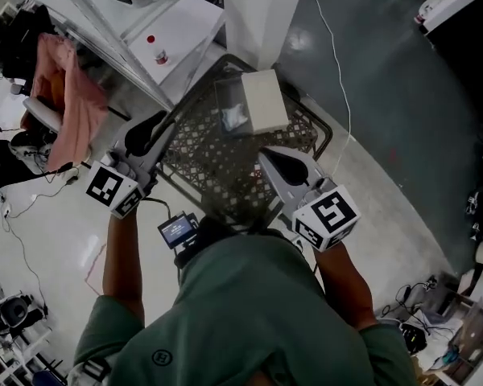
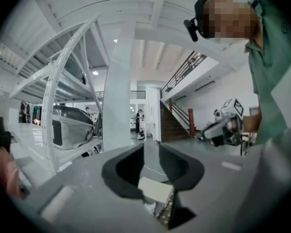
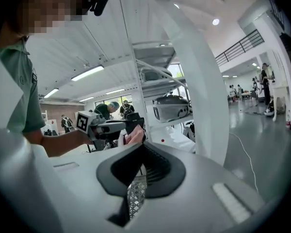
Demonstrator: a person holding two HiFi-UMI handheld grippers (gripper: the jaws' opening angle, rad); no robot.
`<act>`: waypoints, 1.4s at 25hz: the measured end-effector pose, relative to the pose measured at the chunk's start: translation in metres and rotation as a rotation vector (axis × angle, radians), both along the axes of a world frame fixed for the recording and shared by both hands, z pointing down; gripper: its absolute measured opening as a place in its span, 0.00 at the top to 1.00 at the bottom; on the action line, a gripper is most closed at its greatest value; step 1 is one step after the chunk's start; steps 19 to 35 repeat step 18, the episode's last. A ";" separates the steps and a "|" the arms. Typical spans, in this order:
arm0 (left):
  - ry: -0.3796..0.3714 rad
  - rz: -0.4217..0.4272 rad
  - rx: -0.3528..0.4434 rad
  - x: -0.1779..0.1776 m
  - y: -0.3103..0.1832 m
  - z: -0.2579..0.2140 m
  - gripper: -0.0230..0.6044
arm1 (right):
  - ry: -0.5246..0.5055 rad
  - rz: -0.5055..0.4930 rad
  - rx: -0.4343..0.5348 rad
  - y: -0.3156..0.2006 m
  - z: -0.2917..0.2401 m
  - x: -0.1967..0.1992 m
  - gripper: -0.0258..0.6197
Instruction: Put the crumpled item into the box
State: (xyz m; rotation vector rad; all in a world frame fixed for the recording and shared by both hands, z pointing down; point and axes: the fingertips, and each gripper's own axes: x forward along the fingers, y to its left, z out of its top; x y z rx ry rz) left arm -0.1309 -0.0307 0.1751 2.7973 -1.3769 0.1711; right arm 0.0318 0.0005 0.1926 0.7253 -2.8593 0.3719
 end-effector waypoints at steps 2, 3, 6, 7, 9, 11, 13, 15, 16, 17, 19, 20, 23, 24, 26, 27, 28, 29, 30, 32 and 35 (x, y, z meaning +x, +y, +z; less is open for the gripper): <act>-0.009 -0.015 0.019 0.000 0.021 -0.011 0.81 | -0.016 -0.010 0.037 0.010 -0.019 0.004 0.95; -0.014 -0.023 0.029 0.000 0.030 -0.017 0.81 | -0.022 -0.014 0.052 0.015 -0.026 0.006 0.95; -0.006 -0.058 0.057 -0.001 0.055 -0.033 0.81 | -0.034 -0.026 0.088 0.028 -0.043 0.011 0.95; 0.002 -0.069 0.067 -0.001 0.062 -0.038 0.81 | -0.037 -0.029 0.098 0.032 -0.047 0.013 0.95; 0.013 -0.087 0.087 0.000 0.076 -0.047 0.81 | -0.041 -0.034 0.114 0.039 -0.054 0.017 0.96; 0.019 -0.101 0.103 0.001 0.086 -0.054 0.81 | -0.043 -0.037 0.126 0.045 -0.060 0.021 0.96; 0.028 -0.113 0.116 0.003 0.094 -0.061 0.81 | -0.044 -0.039 0.135 0.049 -0.064 0.026 0.96; 0.038 -0.124 0.120 0.005 0.105 -0.065 0.81 | -0.045 -0.040 0.139 0.056 -0.066 0.030 0.96; 0.040 -0.127 0.121 0.005 0.111 -0.067 0.81 | -0.044 -0.041 0.139 0.061 -0.067 0.031 0.95; 0.041 -0.130 0.123 0.006 0.117 -0.069 0.81 | -0.043 -0.041 0.139 0.066 -0.068 0.033 0.96; 0.041 -0.131 0.126 0.007 0.123 -0.070 0.81 | -0.043 -0.041 0.138 0.071 -0.069 0.035 0.95; 0.041 -0.131 0.126 0.007 0.123 -0.070 0.81 | -0.043 -0.041 0.138 0.071 -0.069 0.035 0.95; 0.041 -0.131 0.126 0.007 0.123 -0.070 0.81 | -0.043 -0.041 0.138 0.071 -0.069 0.035 0.95; 0.041 -0.131 0.126 0.007 0.123 -0.070 0.81 | -0.043 -0.041 0.138 0.071 -0.069 0.035 0.95; 0.041 -0.131 0.126 0.007 0.123 -0.070 0.81 | -0.043 -0.041 0.138 0.071 -0.069 0.035 0.95; 0.041 -0.131 0.126 0.007 0.123 -0.070 0.81 | -0.043 -0.041 0.138 0.071 -0.069 0.035 0.95; 0.041 -0.131 0.126 0.007 0.123 -0.070 0.81 | -0.043 -0.041 0.138 0.071 -0.069 0.035 0.95; 0.041 -0.131 0.126 0.007 0.123 -0.070 0.81 | -0.043 -0.041 0.138 0.071 -0.069 0.035 0.95; 0.041 -0.131 0.126 0.007 0.123 -0.070 0.81 | -0.043 -0.041 0.138 0.071 -0.069 0.035 0.95; 0.041 -0.131 0.126 0.007 0.123 -0.070 0.81 | -0.043 -0.041 0.138 0.071 -0.069 0.035 0.95; 0.041 -0.131 0.126 0.007 0.123 -0.070 0.81 | -0.043 -0.041 0.138 0.071 -0.069 0.035 0.95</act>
